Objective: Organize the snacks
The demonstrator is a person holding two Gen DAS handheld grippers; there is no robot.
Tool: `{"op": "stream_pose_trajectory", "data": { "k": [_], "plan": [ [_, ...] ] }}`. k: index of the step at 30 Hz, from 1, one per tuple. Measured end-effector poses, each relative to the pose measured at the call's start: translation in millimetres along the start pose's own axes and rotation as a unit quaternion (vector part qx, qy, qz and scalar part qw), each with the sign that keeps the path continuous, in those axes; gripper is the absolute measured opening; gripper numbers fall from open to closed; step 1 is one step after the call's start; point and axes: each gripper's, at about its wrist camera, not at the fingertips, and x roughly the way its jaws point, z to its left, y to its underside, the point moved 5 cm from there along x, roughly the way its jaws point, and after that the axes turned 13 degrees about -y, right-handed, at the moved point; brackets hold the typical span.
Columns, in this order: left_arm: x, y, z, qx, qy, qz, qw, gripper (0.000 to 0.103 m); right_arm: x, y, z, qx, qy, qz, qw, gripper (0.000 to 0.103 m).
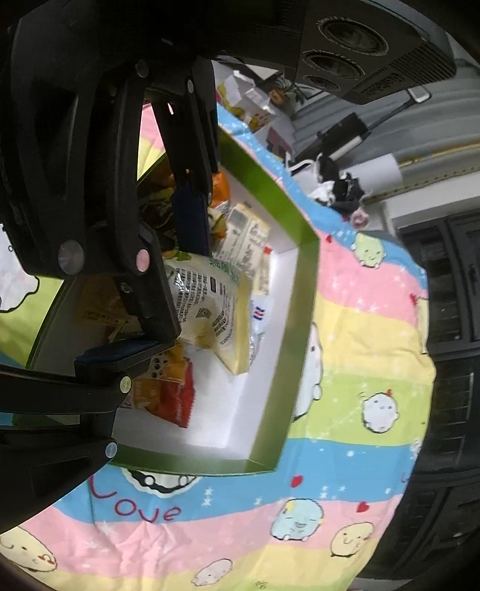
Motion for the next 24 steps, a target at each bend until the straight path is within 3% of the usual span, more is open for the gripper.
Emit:
{"op": "stream_pose_trajectory", "data": {
  "k": [1, 3, 4, 6, 10, 15, 24],
  "plan": [
    [-1.3, 0.0, 2.1, 0.002, -0.013, 0.001, 0.9999, 0.057, 0.6, 1.0, 0.3, -0.001, 0.005, 0.004, 1.0, 0.048],
    [-8.4, -1.0, 7.0, 0.003, -0.034, -0.003, 0.9994, 0.081, -2.9, 1.3, 0.9, -0.002, 0.019, 0.008, 1.0, 0.058],
    [-12.6, -1.4, 9.9, 0.002, -0.042, -0.004, 0.9991, 0.085, -6.4, 1.2, 0.8, -0.001, 0.026, 0.007, 1.0, 0.065],
    [-24.0, -2.9, 17.7, -0.003, -0.066, -0.006, 0.9978, 0.1, -16.1, -0.1, -0.9, 0.006, 0.041, 0.006, 0.999, 0.068],
    [-53.0, -6.4, 31.1, -0.003, -0.11, -0.022, 0.9937, 0.102, -41.1, -3.3, 2.7, 0.012, 0.072, 0.005, 0.997, 0.084],
    [-93.2, -12.3, 43.9, 0.003, -0.175, -0.03, 0.9841, 0.102, -74.0, -11.3, 14.6, 0.003, 0.116, 0.013, 0.993, 0.087],
    [-151.2, -21.0, 52.0, -0.018, -0.183, -0.058, 0.9813, 0.102, -121.6, -36.9, 46.0, 0.003, 0.11, -0.027, 0.994, 0.087]
  ]
}}
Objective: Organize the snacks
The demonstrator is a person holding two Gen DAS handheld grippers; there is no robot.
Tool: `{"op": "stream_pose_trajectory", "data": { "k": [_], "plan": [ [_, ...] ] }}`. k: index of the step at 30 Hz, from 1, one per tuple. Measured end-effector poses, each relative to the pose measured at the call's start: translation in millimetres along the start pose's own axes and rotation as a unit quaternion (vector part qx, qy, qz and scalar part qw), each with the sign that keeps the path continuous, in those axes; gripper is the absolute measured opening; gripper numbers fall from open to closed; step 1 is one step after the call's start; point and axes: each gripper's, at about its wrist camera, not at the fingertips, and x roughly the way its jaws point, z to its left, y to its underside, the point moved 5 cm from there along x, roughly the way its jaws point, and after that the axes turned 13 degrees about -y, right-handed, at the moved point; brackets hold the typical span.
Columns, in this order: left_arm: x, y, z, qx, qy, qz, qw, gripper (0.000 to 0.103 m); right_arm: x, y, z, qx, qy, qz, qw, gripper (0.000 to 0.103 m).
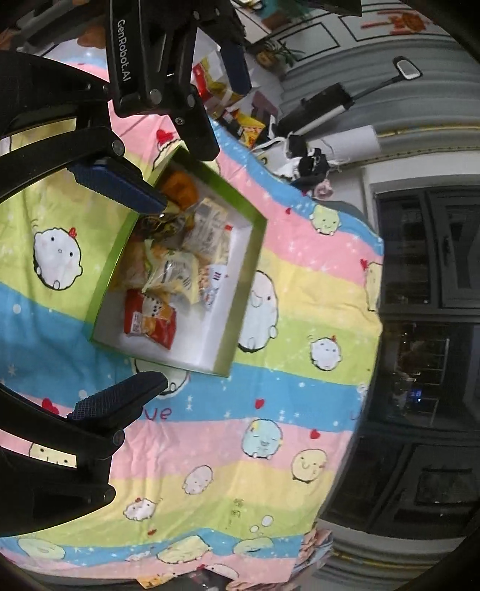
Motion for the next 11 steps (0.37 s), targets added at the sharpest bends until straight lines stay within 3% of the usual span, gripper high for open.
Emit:
{"op": "stream_pose_trajectory", "data": {
  "k": [11],
  "plan": [
    [-13.0, -13.8, 6.4, -0.024, -0.001, -0.002, 0.9997, 0.102, -17.3, -9.9, 8.6, -0.002, -0.001, -0.011, 1.0, 0.088]
  ]
}}
